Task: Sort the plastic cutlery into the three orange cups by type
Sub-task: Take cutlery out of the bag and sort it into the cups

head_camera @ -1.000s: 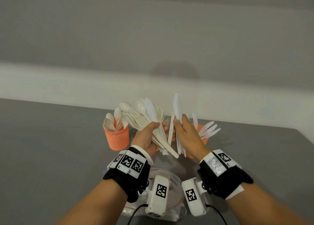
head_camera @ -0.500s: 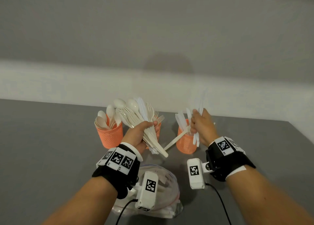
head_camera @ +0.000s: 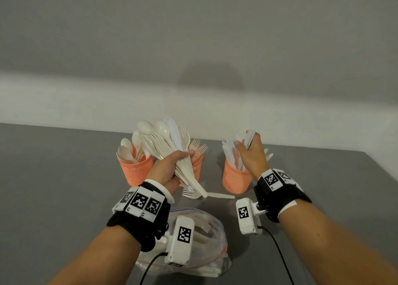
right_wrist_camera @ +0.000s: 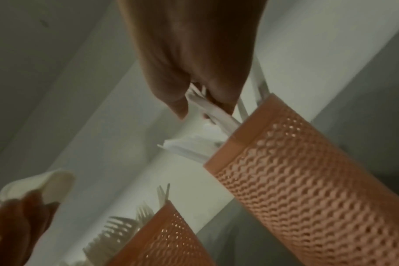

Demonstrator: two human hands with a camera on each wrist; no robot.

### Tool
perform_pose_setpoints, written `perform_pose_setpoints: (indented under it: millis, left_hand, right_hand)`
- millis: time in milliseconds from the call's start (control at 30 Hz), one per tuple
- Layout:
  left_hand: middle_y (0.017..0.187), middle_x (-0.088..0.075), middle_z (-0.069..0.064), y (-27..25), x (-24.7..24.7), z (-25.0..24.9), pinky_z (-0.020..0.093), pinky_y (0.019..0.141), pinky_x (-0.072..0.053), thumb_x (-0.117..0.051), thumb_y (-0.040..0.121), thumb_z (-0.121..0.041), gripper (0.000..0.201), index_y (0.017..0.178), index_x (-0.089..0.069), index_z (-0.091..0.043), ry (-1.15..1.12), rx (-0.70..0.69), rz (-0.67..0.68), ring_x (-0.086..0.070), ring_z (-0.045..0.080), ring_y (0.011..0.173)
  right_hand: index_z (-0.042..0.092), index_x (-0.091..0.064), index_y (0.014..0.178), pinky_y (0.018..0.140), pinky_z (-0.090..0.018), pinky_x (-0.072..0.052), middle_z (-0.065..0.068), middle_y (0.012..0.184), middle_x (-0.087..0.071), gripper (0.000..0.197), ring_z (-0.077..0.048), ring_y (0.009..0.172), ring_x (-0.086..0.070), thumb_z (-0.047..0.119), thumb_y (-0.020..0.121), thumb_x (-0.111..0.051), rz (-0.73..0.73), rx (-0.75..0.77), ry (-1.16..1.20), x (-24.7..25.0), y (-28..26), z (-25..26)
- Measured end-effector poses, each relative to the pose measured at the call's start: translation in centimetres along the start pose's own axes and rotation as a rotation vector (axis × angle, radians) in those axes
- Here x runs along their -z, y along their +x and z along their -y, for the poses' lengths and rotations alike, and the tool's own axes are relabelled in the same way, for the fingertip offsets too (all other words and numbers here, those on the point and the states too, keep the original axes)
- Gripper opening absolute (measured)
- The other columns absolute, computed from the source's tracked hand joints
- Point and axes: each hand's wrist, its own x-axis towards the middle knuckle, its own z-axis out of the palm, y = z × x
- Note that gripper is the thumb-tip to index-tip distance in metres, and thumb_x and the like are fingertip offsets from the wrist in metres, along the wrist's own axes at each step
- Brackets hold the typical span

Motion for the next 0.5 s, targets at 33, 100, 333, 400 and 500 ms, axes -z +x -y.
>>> perform_pose_setpoints:
  millis: [33,100,333,400,500]
  left_hand:
    - [0.063,-0.065,0.003,0.0,0.2,0.0,0.026,0.064,-0.051,-0.046,0.088,-0.006,0.016,0.082,-0.061,-0.006,0.002,0.003,-0.012,-0.062,0.012,0.06]
    - [0.068,-0.067,0.005,0.1,0.5,0.0,0.025,0.063,-0.055,-0.049,0.087,-0.006,0.014,0.088,-0.062,-0.003,-0.01,0.01,-0.033,-0.066,0.012,0.064]
    - [0.065,-0.072,0.002,-0.7,0.8,-0.5,0.024,0.061,-0.056,-0.048,0.087,-0.002,0.014,0.083,-0.062,-0.002,-0.052,0.022,-0.082,-0.069,0.009,0.065]
    - [0.066,-0.069,0.005,-0.9,1.1,-0.7,0.024,0.059,-0.056,-0.048,0.087,-0.002,0.015,0.083,-0.062,-0.001,-0.055,0.025,-0.091,-0.067,0.011,0.065]
    - [0.068,-0.069,0.008,-1.1,1.5,-1.0,0.025,0.058,-0.057,-0.049,0.086,-0.001,0.014,0.083,-0.063,0.0,-0.061,0.014,-0.124,-0.067,0.012,0.066]
  right_hand:
    - [0.009,-0.033,0.134,0.101,-0.026,-0.033,-0.012,0.133,-0.041,0.052,-0.025,0.125,-0.042,0.019,0.089,-0.057,-0.027,0.056,-0.067,-0.1,-0.1,0.4]
    - [0.007,-0.03,0.138,0.101,-0.021,-0.027,-0.014,0.137,-0.035,0.06,-0.022,0.127,-0.038,0.017,0.087,-0.06,-0.098,0.27,-0.175,-0.3,-0.8,1.7]
    - [0.007,-0.049,0.126,0.095,-0.02,-0.031,-0.013,0.124,-0.046,0.037,-0.025,0.112,-0.043,0.001,0.091,-0.044,-0.076,0.547,-0.411,-1.3,-2.1,2.0]
    - [0.004,-0.052,0.121,0.09,-0.014,-0.031,-0.015,0.118,-0.047,0.032,-0.023,0.105,-0.049,-0.001,0.093,-0.038,-0.144,0.484,-0.289,-0.4,-1.7,1.5]
    - [0.002,-0.054,0.117,0.089,-0.034,-0.047,-0.012,0.111,-0.046,0.03,-0.026,0.092,-0.057,0.003,0.096,-0.032,-0.241,0.319,-0.146,1.4,-0.4,1.2]
